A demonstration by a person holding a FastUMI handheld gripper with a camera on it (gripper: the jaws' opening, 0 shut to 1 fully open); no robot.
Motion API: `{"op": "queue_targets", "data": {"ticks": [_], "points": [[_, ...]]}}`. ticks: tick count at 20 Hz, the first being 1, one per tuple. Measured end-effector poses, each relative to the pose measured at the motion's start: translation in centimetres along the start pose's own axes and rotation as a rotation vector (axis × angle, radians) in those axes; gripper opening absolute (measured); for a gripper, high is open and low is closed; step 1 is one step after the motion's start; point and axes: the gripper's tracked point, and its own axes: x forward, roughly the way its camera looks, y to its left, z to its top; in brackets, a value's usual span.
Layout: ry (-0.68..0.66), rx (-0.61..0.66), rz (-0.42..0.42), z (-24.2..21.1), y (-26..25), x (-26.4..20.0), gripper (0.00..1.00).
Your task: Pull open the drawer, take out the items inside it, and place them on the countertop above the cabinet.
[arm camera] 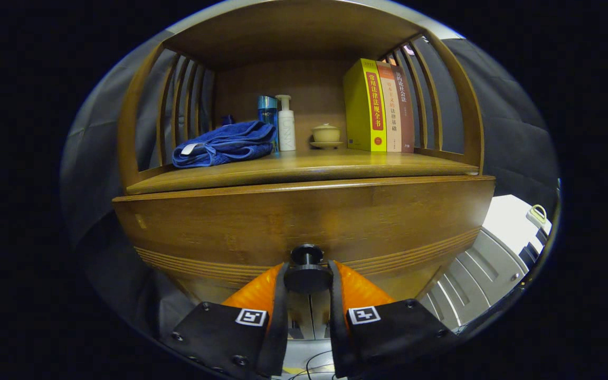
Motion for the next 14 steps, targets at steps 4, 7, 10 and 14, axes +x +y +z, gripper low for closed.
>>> {"op": "queue_targets", "data": {"ticks": [4,7,10,14], "points": [[0.012,0.006,0.000,-0.9,0.0,-2.3,0.43],[0.028,0.028,0.005,-1.8,-0.1,-4.6,0.43],[0.029,0.029,0.011,-2.5,-0.1,-6.9,0.43],[0.045,0.040,0.015,-3.5,-0.1,-9.4,0.43]]}}
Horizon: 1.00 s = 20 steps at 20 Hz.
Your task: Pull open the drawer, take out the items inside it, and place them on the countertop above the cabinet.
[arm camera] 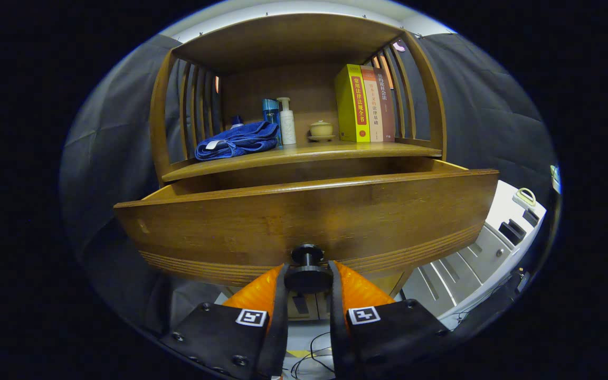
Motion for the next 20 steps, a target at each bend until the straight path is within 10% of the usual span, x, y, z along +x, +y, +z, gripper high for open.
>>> {"op": "queue_targets", "data": {"ticks": [20], "points": [[0.077,0.014,0.004,-4.3,-0.8,-6.3,0.48]]}}
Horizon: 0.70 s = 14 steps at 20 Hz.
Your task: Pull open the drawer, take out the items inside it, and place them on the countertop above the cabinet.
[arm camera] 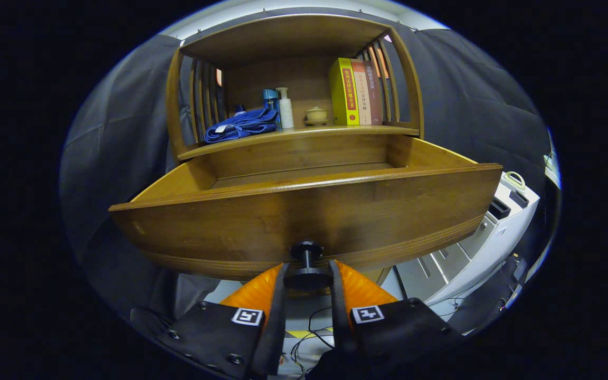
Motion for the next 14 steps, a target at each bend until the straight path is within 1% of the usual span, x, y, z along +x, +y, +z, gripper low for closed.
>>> {"op": "queue_targets", "data": {"ticks": [1,4,6,8,10,14], "points": [[0.007,0.015,0.019,-0.2,0.4,0.0,0.50],[0.025,0.022,0.044,-0.6,0.9,-0.7,0.71],[0.004,0.001,0.047,0.2,1.1,-1.4,0.86],[-0.045,-0.019,0.044,2.0,1.3,-2.5,1.00],[-0.082,-0.037,0.045,3.9,1.7,-3.6,0.98],[-0.104,-0.045,0.052,7.0,2.0,-4.2,0.98]]}}
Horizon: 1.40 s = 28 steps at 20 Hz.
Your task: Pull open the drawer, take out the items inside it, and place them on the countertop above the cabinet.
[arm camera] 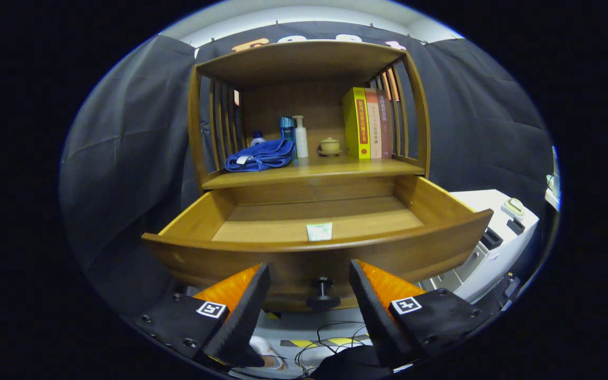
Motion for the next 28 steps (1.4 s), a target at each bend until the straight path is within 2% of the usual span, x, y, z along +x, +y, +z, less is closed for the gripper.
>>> {"op": "queue_targets", "data": {"ticks": [7,11,20,23,28], "points": [[-0.020,-0.037,0.005,6.0,-0.6,3.0,0.99],[0.061,-0.030,0.013,8.1,-0.9,7.4,0.99],[0.364,-0.066,-0.007,5.6,-1.6,14.8,0.98],[0.477,-0.036,0.002,4.2,-1.0,16.1,0.98],[0.656,-0.032,-0.036,1.0,-1.5,17.1,0.98]]}}
